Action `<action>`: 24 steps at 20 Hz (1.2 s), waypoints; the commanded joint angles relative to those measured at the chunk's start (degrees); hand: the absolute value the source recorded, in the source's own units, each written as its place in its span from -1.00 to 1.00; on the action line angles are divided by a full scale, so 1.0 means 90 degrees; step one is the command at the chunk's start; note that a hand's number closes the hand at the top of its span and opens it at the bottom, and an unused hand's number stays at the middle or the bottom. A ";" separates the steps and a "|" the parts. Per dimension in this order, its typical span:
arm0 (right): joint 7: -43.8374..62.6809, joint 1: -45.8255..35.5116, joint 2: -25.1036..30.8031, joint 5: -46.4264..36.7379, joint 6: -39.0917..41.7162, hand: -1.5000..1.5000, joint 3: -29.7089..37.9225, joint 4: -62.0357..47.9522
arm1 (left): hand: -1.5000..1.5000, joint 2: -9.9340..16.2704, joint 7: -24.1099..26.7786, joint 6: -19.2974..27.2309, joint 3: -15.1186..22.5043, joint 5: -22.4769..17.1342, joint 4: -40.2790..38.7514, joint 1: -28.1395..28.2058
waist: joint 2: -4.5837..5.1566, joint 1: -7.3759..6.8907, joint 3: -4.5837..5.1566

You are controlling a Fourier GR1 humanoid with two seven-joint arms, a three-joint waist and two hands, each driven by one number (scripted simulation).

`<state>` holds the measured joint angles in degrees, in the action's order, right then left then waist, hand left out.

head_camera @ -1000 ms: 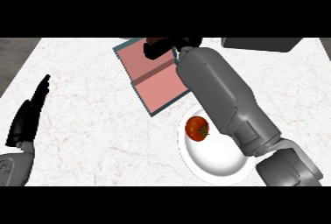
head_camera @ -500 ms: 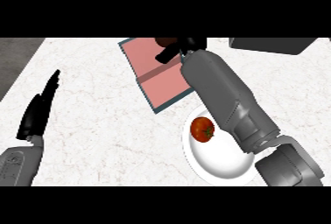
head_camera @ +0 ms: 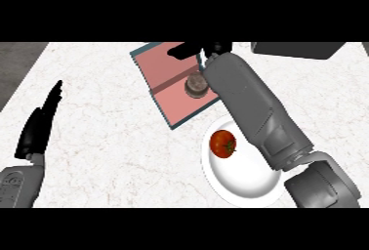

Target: Pick the cupcake from the plate and place it in the cardboard box

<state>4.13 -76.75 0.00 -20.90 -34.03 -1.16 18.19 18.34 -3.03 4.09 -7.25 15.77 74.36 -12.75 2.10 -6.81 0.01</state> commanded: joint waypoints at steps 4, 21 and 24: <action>-0.1113 0.0124 0.0001 0.0859 -0.0316 -1.00 0.0733 0.0239 | 0.00 0.0063 0.0090 0.0021 -0.0168 -0.0049 -0.0103 0.0164 | -0.0078 0.0313 -0.0001; -0.1584 0.2120 0.1610 0.1355 0.1587 -1.00 0.1066 0.1680 | 0.00 0.0222 -0.0075 -0.0089 -0.0563 -0.0181 0.0357 0.0831 | -0.0276 0.0818 -0.0001; -0.1369 0.2475 0.1992 0.1317 0.2141 -1.00 0.0919 0.2115 | 0.00 0.0013 -0.0308 0.0101 -0.0425 -0.0024 0.0451 0.0734 | -0.0273 0.0821 0.0000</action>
<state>-11.23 -58.37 14.95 -8.92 -19.31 8.62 31.31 19.50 -3.70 4.62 -11.63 15.11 76.66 -6.28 -0.18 0.29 -0.01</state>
